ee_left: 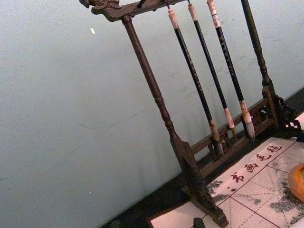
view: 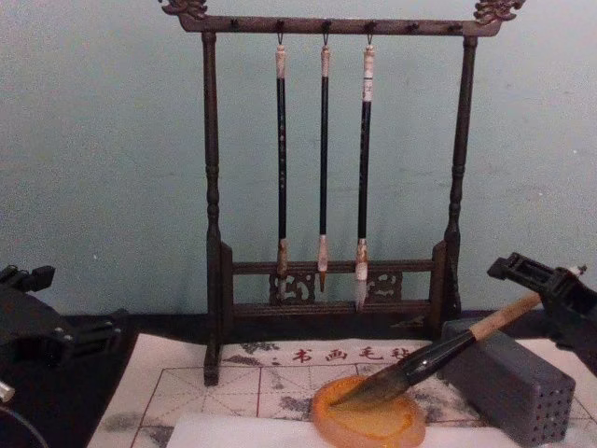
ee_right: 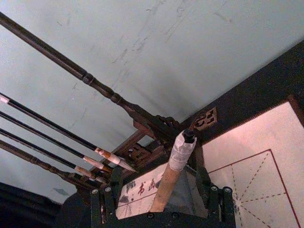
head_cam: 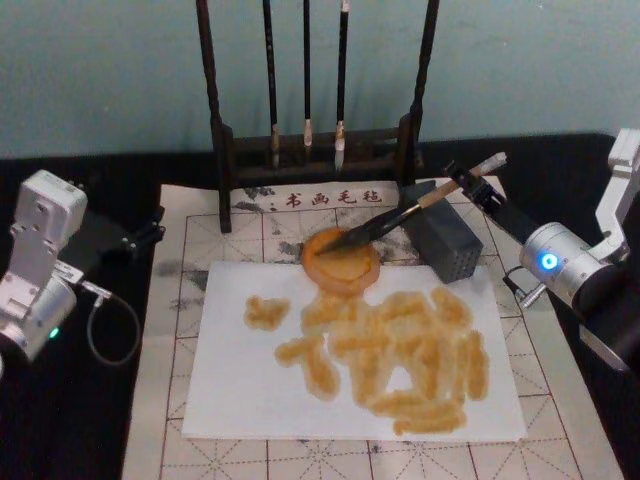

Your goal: Pick up the brush from the inkstone, write on the paper, then place the brush back to its original position.

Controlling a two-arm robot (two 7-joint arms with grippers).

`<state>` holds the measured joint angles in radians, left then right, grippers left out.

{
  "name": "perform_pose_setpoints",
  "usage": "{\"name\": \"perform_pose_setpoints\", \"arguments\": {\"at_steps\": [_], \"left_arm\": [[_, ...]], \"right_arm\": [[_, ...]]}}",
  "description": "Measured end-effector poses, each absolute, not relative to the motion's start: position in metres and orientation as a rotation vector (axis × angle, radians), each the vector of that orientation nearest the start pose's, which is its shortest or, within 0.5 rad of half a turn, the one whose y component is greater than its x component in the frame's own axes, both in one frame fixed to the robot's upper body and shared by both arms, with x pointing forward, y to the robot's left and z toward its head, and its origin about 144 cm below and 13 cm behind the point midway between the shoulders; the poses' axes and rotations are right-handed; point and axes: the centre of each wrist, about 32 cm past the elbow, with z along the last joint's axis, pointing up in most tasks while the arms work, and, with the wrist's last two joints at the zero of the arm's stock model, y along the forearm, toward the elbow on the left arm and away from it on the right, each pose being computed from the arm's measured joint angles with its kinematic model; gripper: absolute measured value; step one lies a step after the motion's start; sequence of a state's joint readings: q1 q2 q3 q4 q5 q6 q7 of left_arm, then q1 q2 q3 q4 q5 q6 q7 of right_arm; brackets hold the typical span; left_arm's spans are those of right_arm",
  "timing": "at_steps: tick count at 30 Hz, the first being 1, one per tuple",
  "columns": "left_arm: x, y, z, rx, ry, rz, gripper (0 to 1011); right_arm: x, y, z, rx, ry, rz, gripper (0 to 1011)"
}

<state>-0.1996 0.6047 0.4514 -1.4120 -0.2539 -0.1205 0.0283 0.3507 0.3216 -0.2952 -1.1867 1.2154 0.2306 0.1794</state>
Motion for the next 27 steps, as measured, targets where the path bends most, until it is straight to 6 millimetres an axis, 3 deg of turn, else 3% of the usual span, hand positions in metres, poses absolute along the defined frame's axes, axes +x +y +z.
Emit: {"name": "perform_pose_setpoints", "arguments": {"at_steps": [4,12,21,24,27], "left_arm": [[0.4886,0.3097,1.1398,0.304,-0.285,1.248,1001],[0.4886,0.3096,1.1398,0.304,-0.285,1.248,1001],[0.4886,0.3097,1.1398,0.304,-0.285,1.248,1001],[0.4886,0.3097,1.1398,0.304,-0.285,1.248,1001],[0.4886,0.3097,1.1398,0.304,-0.285,1.248,1001]], "right_arm": [[0.5471,-0.2744,1.1406,0.392,0.847,-1.117,965],[0.5470,-0.2744,1.1406,0.393,0.848,-1.117,777],[0.5468,-0.2745,1.1407,0.393,0.848,-1.117,502],[0.5468,-0.2745,1.1407,0.393,0.848,-1.117,360],[0.5468,-0.2745,1.1407,0.393,0.848,-1.117,301]]}}
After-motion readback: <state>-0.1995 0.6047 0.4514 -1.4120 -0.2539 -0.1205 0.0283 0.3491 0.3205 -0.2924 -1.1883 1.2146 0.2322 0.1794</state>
